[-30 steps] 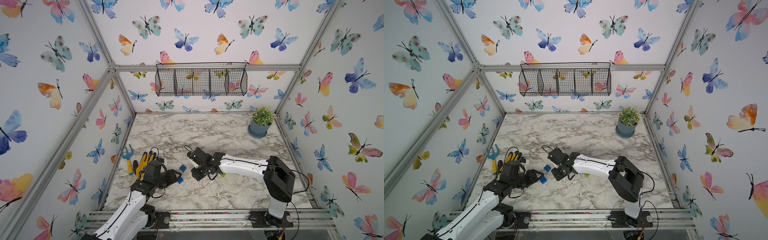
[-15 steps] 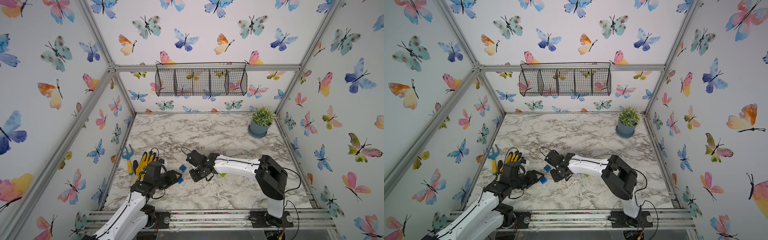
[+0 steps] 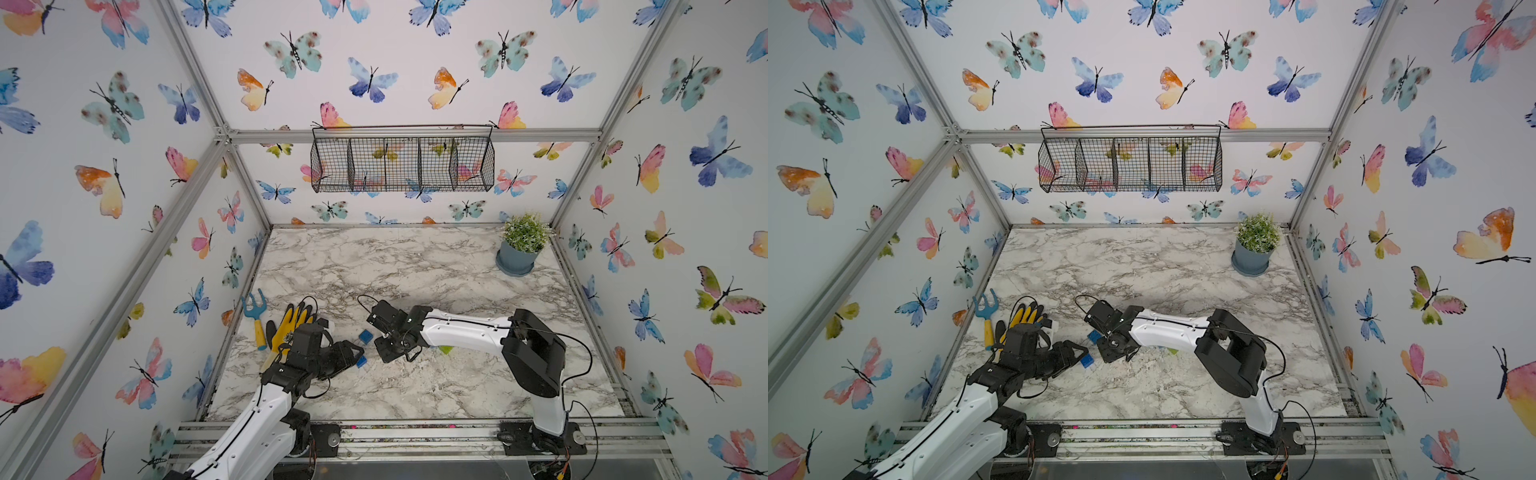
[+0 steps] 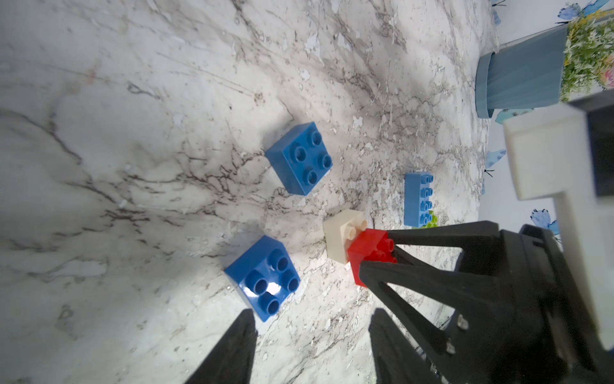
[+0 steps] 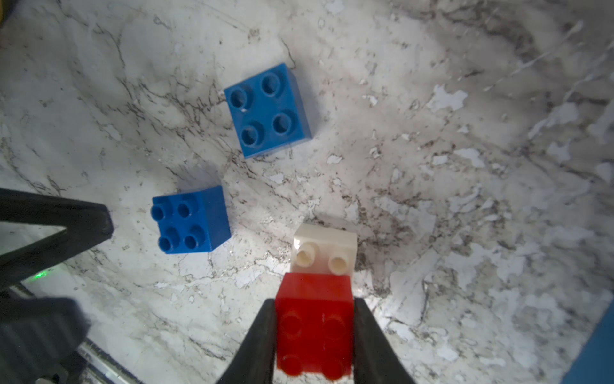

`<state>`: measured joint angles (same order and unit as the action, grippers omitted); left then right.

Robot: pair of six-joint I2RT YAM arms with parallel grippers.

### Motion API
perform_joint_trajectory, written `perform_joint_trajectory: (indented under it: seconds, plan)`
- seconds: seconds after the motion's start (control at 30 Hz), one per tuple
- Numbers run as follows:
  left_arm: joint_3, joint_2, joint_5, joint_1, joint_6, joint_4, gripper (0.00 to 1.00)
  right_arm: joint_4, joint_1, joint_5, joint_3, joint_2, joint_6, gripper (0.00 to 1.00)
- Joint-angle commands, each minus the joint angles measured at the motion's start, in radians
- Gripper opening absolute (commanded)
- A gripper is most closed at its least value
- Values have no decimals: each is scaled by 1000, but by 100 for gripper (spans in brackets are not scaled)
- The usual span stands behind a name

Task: Assemble the letter y with lego
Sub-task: Assemble the lego brick with the lego brick.

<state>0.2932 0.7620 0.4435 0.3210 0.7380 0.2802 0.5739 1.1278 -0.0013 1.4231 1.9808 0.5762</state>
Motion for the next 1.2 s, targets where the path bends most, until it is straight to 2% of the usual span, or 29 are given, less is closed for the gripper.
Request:
perform_joint_trajectory:
  seconds: [0.0, 0.63, 0.87, 1.17]
  plan:
    - [-9, -7, 15, 4, 0, -12, 56, 66, 11, 44, 18, 32, 22, 34]
    - [-10, -5, 14, 3, -2, -12, 56, 168, 59, 150, 32, 61, 90, 33]
    - [-9, 3, 12, 4, 0, -20, 56, 176, 61, 155, 17, 47, 57, 33]
    - [-6, 0, 14, 3, 0, -16, 56, 151, 60, 98, -8, 57, -25, 33]
